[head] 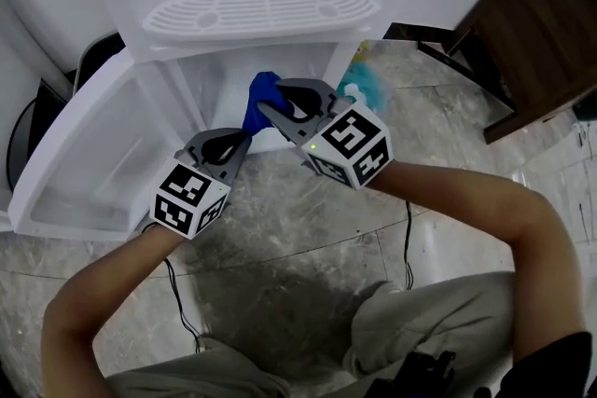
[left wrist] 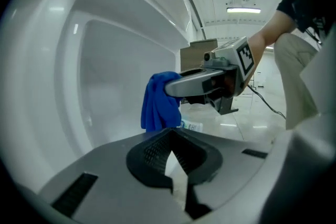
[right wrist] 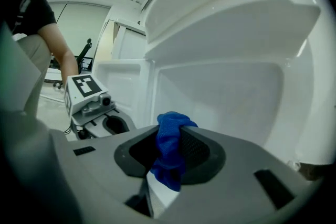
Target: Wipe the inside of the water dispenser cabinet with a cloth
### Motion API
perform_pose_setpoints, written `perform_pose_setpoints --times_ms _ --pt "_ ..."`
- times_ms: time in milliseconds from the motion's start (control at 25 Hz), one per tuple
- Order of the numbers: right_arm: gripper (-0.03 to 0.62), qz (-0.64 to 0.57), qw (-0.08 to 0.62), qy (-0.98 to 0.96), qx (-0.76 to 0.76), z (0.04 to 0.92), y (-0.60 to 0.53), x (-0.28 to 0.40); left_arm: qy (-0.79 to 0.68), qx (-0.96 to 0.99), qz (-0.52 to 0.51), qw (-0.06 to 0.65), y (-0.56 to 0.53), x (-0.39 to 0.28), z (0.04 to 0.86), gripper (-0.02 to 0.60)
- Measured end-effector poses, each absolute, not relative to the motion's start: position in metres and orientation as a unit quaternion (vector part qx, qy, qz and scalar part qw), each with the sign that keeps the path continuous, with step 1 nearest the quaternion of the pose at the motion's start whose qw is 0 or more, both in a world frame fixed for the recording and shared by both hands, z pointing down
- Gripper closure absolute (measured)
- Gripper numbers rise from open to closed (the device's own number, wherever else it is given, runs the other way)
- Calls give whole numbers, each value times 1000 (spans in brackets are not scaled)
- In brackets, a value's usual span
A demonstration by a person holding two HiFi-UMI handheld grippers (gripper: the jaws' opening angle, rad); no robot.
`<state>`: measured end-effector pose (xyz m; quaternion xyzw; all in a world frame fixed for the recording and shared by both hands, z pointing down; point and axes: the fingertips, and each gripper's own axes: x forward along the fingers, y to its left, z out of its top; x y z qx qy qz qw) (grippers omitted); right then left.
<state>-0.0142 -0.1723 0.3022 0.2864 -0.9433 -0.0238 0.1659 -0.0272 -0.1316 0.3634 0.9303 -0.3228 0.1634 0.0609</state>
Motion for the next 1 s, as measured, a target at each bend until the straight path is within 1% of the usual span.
perform_pose_setpoints --times_ms 120,200,360,440,680,1000 --pt "503 -9 184 -940 287 313 -162 11 -314 932 171 61 -133 -9 367 575" --pt "503 9 181 -937 299 320 -161 28 -309 933 174 57 -134 2 366 577" --pt "503 34 168 -938 302 329 -153 46 -288 941 176 20 -122 20 354 575" --pt "503 42 168 -940 293 332 -146 50 -284 941 183 7 -117 23 353 575" --pt "503 48 167 -944 280 329 -143 48 -305 932 197 5 -124 11 352 577" --pt "508 54 193 -947 253 338 -141 33 -318 926 202 18 -126 -6 351 575"
